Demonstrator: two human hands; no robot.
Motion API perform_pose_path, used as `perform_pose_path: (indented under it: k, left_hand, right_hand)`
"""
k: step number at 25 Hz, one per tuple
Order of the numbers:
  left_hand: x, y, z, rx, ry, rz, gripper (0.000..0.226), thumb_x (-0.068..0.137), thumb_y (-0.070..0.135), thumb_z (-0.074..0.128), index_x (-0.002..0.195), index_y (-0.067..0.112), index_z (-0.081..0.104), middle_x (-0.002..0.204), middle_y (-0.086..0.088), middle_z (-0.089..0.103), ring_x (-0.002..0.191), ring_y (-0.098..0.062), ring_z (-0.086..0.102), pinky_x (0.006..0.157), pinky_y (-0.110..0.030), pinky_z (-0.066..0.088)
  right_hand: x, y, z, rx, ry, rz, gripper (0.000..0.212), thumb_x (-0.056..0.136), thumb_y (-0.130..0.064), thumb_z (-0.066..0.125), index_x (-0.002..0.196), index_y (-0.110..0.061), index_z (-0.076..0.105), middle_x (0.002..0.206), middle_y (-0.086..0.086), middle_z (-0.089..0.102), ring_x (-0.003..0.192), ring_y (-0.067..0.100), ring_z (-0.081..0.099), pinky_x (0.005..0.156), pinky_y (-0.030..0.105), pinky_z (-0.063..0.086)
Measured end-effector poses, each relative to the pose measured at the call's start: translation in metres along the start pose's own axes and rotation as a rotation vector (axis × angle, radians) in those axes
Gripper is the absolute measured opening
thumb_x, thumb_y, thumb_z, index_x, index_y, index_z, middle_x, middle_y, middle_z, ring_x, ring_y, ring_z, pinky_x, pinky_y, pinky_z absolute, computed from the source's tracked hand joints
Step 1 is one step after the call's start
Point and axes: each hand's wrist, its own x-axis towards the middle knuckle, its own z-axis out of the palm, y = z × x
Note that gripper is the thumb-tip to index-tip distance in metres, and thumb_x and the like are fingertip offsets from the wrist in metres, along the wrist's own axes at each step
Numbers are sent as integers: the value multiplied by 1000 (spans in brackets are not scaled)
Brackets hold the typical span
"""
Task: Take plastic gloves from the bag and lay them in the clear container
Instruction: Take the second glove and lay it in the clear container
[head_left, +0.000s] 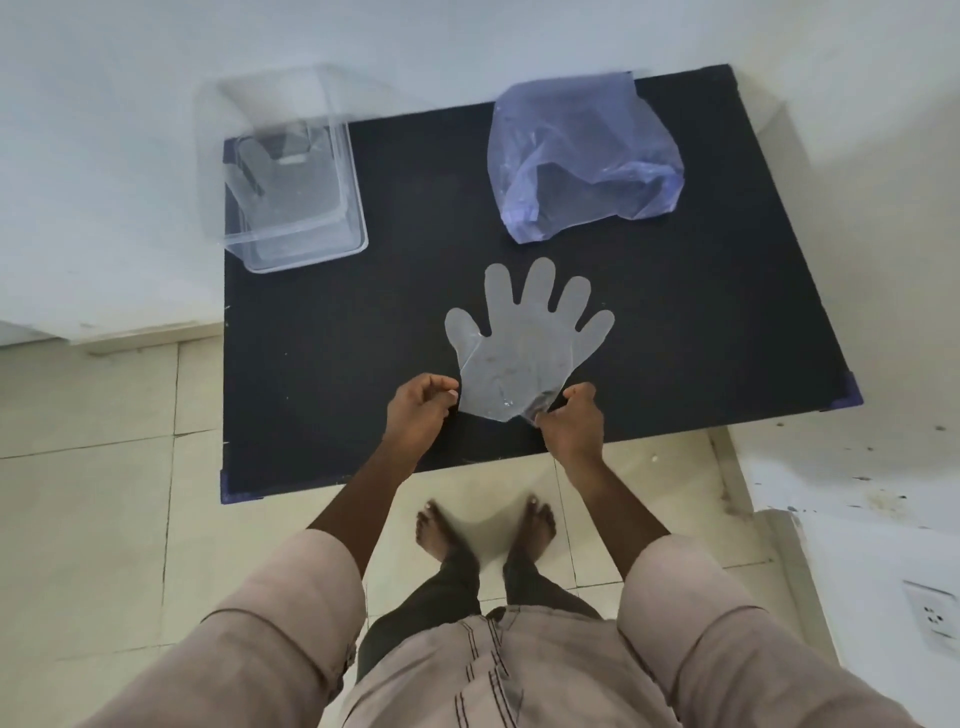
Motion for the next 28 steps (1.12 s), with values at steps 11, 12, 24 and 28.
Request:
perform_pose_path:
  k: [11, 12, 24, 28]
  left_hand:
    - [-8, 1, 25, 390, 139, 479, 46, 75, 13, 82, 116, 18, 64, 124, -5, 52, 107, -20, 55, 94, -30, 53]
    - [-5, 3, 26, 407, 131, 490, 41, 76, 15, 81, 115, 17, 66, 123, -5, 53, 106, -19, 55, 94, -29, 52]
    - [3, 72, -5, 255, 44, 499, 6, 78, 17, 79, 80, 17, 74, 97, 1, 62, 88, -13, 59, 75, -17, 46]
    - [2, 101, -14, 198, 7, 450, 13, 76, 11, 79, 70, 21, 72, 84, 1, 66, 75, -11, 63, 58, -12, 51]
  right_hand:
    - [-13, -40, -50, 826, -180, 308, 44, 82, -4, 70, 123, -4, 55, 80, 8, 67, 65, 12, 57, 62, 29, 52]
    - [-13, -42, -54, 845, -190, 311, 41, 82, -4, 70, 121, -3, 58, 79, 7, 67, 65, 12, 56, 62, 29, 52]
    - [3, -27, -107, 78, -97, -548, 78, 69, -33, 85, 134, -22, 43, 126, -2, 47, 103, 12, 54, 79, 26, 52]
    - [12, -38, -107, -157, -151, -735, 76, 65, -23, 89, 131, -13, 54, 127, 8, 54, 100, 16, 57, 84, 29, 52]
